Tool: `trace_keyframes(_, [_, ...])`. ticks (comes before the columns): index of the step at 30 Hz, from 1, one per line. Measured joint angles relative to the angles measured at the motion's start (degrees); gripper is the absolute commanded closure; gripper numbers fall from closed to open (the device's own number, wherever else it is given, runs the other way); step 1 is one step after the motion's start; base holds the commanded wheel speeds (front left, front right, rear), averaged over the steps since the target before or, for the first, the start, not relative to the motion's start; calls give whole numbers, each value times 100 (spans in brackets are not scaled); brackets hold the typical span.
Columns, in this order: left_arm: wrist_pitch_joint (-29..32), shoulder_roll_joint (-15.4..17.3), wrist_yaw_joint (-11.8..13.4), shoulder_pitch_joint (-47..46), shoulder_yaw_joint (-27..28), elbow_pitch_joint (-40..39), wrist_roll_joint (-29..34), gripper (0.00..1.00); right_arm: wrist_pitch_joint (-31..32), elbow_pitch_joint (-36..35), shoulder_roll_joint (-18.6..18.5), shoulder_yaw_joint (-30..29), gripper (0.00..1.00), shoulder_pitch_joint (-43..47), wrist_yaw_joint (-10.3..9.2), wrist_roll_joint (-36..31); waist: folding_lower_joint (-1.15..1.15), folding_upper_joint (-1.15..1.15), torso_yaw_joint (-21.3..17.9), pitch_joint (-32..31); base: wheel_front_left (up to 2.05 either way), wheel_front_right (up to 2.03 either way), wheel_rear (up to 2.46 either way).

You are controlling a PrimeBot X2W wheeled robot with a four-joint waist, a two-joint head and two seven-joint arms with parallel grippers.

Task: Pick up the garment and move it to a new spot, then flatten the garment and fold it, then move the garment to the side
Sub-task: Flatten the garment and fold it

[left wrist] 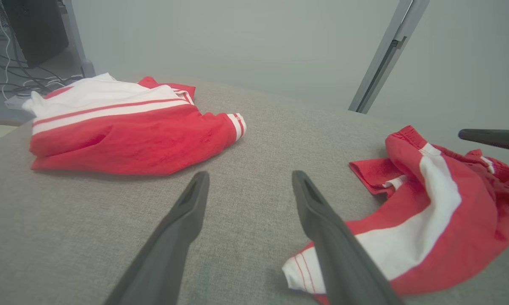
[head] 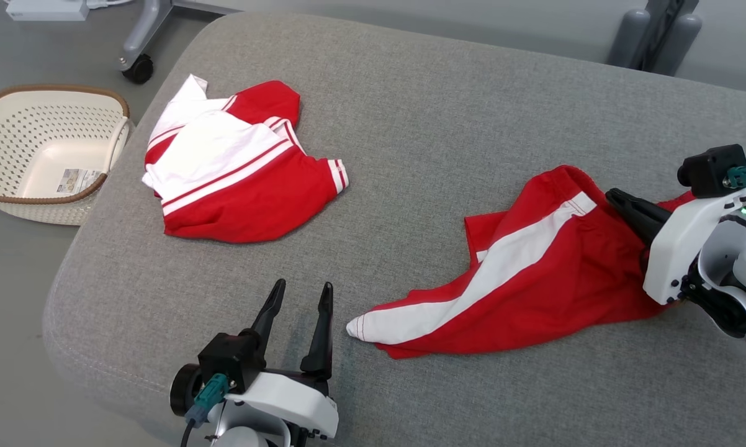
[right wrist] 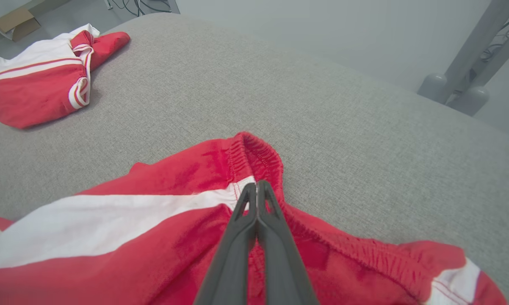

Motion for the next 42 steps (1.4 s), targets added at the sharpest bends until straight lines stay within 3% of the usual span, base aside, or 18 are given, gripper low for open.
trace_keyframes(5, [0,-1,-19,10,23,13,18,0,-65,-41,-73,5,100,83,0,-85,0,0,-87,-97,0,0,0])
trace_keyframes(12, [0,-2,-34,142,123,3,68,0,-850,174,-22,-32,100,133,0,16,0,0,-163,-349,0,0,0])
trace_keyframes(15, [0,0,-34,226,235,-34,107,0,-1043,307,56,-359,100,271,0,19,0,0,-247,-499,0,0,0])
trace_keyframes(20, [0,-1,-32,359,455,-149,193,0,-1068,31,225,-2178,100,824,0,-782,0,0,-514,-708,0,0,0])
trace_keyframes(26, [0,-1,-46,513,704,-245,297,0,-1068,-754,756,-4367,100,2452,0,-2339,0,0,-923,-926,0,0,0])
trace_keyframes(32, [0,-2,-96,660,870,-301,369,0,-1069,-1561,1571,-5700,100,3932,0,-3602,0,0,-1263,-1145,0,0,0])
trace_keyframes(36, [-1,0,-103,798,961,-352,426,0,-1076,-1684,1981,-6083,100,4579,0,-4210,0,0,-1442,-1274,0,0,0])
trace_keyframes(37, [-1,1,-119,836,972,-343,439,0,-1076,-1689,2039,-6143,56,4676,0,-4363,0,0,-1483,-1294,0,0,0])
trace_keyframes(38, [0,-1,-141,853,968,-322,445,0,-1077,-1685,2118,-6202,0,4728,0,-4439,0,0,-1517,-1312,0,0,0])
trace_keyframes(42, [0,0,-180,859,968,-276,454,0,-1077,-1704,2306,-6243,0,4819,0,-4599,0,0,-1583,-1363,0,0,0])
